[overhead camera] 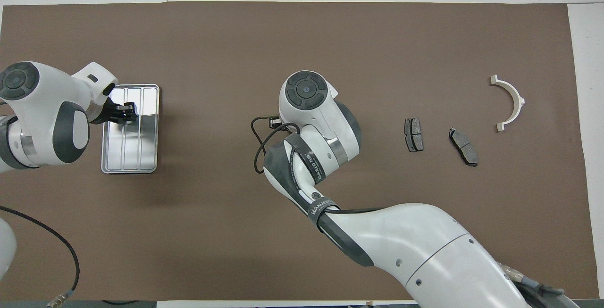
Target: Place bearing gear from tray to pile
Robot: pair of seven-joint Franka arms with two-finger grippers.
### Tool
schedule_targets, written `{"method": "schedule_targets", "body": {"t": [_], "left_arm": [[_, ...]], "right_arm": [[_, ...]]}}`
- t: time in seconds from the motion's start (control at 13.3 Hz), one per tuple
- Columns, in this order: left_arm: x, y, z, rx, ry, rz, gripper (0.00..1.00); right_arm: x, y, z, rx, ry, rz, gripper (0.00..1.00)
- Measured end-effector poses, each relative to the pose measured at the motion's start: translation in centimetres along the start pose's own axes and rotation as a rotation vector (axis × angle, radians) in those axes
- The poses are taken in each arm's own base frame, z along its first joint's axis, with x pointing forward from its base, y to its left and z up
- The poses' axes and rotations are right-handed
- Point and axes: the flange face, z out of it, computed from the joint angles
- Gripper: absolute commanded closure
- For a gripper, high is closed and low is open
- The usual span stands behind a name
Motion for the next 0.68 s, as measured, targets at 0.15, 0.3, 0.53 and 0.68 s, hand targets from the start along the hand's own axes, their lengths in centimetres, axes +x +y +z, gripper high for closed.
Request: {"method": "schedule_targets", "body": {"t": [0.15,0.3,0.53,0.68], "left_arm": [[0.0,0.1,0.0,-0.001,0.0,0.001,0.64],[-0.1,0.1,0.0,-0.001,0.001,0.002,0.71],[-0.1,0.2,-0.1,-0.002,0.002,0.003,0.82],[-0.1,0.2,-0.1,-0.002,0.003,0.004,0.99]], "right_arm": [[-0.1,0.0,0.1,-0.001,-0.002,0.0,1.0],[0.2,0.1,-0.1,0.004,0.008,0.002,1.0],[2.4,2.4,-2.1,0.017,0.045,0.034,1.0],[5.0,6.6,-4.5,0.028,0.077,0.031,1.0]]}}
